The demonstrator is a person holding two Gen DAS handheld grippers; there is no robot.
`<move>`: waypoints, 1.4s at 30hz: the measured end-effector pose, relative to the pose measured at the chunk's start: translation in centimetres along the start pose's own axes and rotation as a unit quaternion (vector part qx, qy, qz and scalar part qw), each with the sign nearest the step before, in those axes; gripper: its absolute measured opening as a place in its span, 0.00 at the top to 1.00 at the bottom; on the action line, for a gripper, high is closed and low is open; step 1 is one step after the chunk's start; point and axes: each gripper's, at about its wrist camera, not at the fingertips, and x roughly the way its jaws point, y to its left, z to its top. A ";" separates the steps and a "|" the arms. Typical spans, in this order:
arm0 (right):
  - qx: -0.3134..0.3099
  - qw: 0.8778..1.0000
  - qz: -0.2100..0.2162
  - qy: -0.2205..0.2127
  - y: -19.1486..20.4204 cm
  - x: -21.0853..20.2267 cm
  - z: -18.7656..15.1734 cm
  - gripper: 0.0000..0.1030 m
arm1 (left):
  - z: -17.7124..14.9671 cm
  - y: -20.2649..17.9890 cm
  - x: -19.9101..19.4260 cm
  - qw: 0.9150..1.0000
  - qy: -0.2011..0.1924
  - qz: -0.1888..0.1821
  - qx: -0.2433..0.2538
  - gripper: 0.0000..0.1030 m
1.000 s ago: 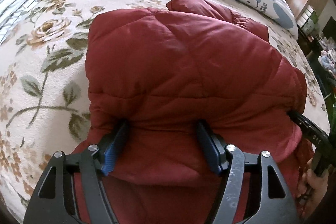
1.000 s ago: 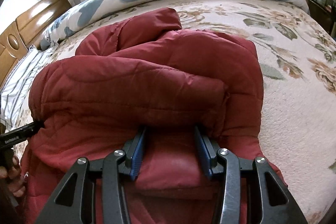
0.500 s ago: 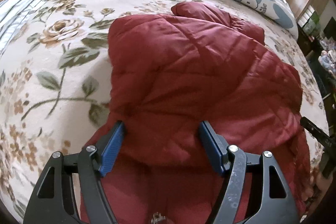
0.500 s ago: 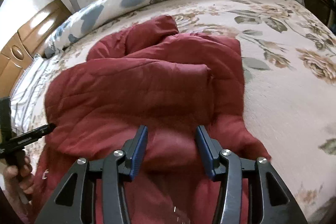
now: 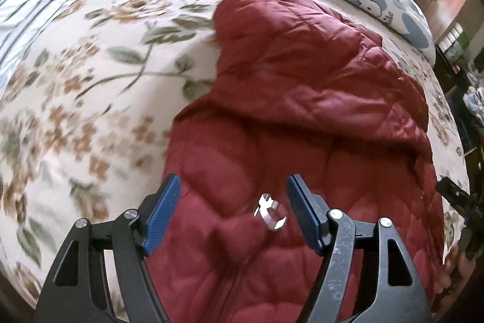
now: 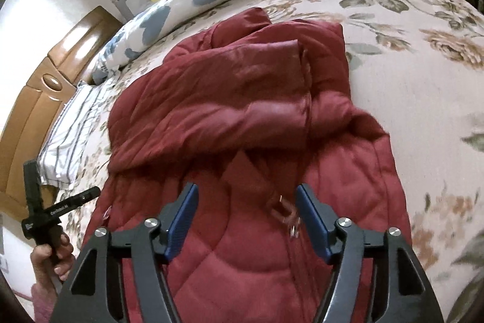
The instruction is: Fold large clothes
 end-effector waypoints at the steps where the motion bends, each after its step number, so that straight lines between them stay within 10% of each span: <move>1: -0.002 1.000 0.003 0.000 0.1 -0.3 -0.3 0.32 | -0.5 0.4 -0.3 1.000 0.000 -0.002 -0.005 0.30; 42: 0.058 0.997 -0.026 0.034 -9.0 -10.0 -13.8 0.22 | -11.6 7.0 -5.3 0.997 0.019 -0.038 -0.068 0.27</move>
